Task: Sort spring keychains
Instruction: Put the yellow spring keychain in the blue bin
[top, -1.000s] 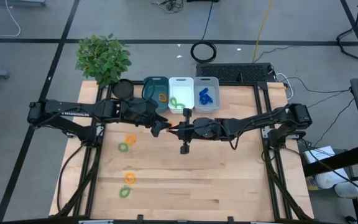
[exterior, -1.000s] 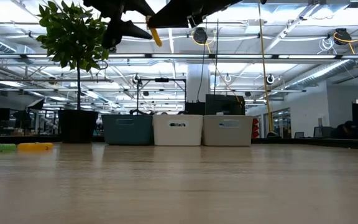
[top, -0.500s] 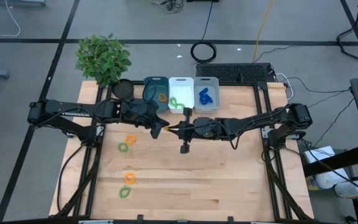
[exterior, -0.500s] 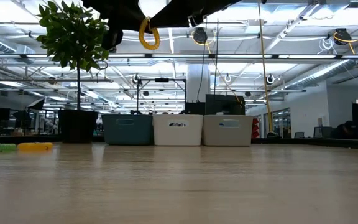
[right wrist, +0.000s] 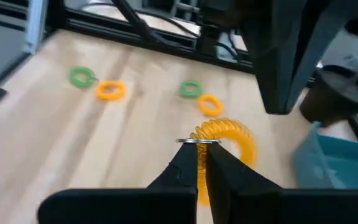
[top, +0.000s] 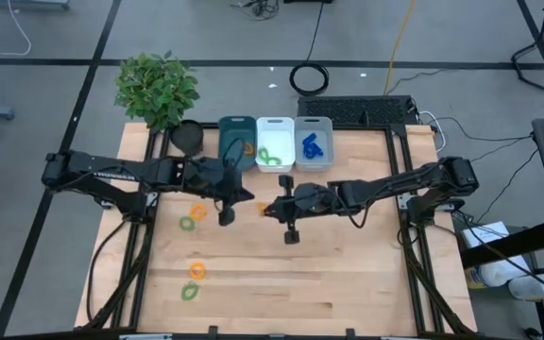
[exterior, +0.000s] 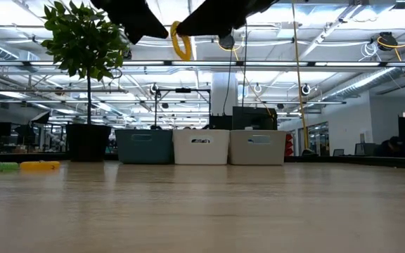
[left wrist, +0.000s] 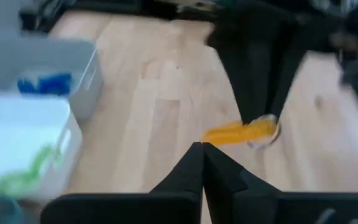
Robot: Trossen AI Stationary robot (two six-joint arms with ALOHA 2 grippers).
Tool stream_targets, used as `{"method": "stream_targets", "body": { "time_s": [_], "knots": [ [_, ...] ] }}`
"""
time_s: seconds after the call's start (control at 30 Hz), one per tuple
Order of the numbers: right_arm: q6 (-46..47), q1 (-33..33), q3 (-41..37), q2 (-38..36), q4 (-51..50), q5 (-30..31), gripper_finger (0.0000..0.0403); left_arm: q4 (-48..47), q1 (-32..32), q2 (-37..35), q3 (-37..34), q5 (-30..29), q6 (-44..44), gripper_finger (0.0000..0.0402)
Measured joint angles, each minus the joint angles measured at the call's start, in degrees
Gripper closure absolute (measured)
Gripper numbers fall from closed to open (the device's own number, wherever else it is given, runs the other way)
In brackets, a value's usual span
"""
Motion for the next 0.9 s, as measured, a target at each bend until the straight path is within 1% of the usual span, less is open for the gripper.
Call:
{"method": "stream_targets", "body": {
  "time_s": [0.13,0.2,0.27,0.37,0.47,0.63,0.73,0.83,0.9],
  "knots": [
    [0.25,-0.14,0.0,0.01,0.37,-2.62,0.0403,-0.21,-3.18,0.0,-0.02,-0.2,14.84,0.0397],
    [0.38,-0.15,0.0,0.02,0.42,-4.73,0.0403,-0.29,-4.7,0.0,-0.02,-0.49,19.69,0.0389],
    [0.42,-0.13,0.0,0.02,0.91,-6.58,0.0403,-0.33,-5.8,0.0,-0.02,-1.3,22.43,0.0378],
    [0.8,-0.11,0.0,0.02,3.9,-9.96,0.0403,0.16,-7.05,0.0,-0.02,-1.5,24.8,0.0355],
    [1.03,-0.07,0.0,0.02,6.37,-13.63,0.0403,0.58,-8.08,0.05,-0.02,-1.75,26.69,0.0319],
    [0.76,-0.09,-0.02,0.04,6.77,-13.86,0.0403,1.19,-10.19,0.13,-0.02,-1.88,27.93,0.0241],
    [0.79,0.04,-0.04,0.07,9.9,-13.96,0.0403,2.65,-10.93,0.13,-0.02,-3.05,27.53,0.0199],
    [0.54,0.26,-0.04,0.4,12.71,-13.94,0.0403,5.11,-11.08,0.81,-0.02,-3.81,27.33,0.0169],
    [0.5,0.31,-0.04,1.02,13.43,-13.94,0.0403,6.36,-11.18,1.28,-0.06,-4.08,27.2,0.0158]
  ]
}}
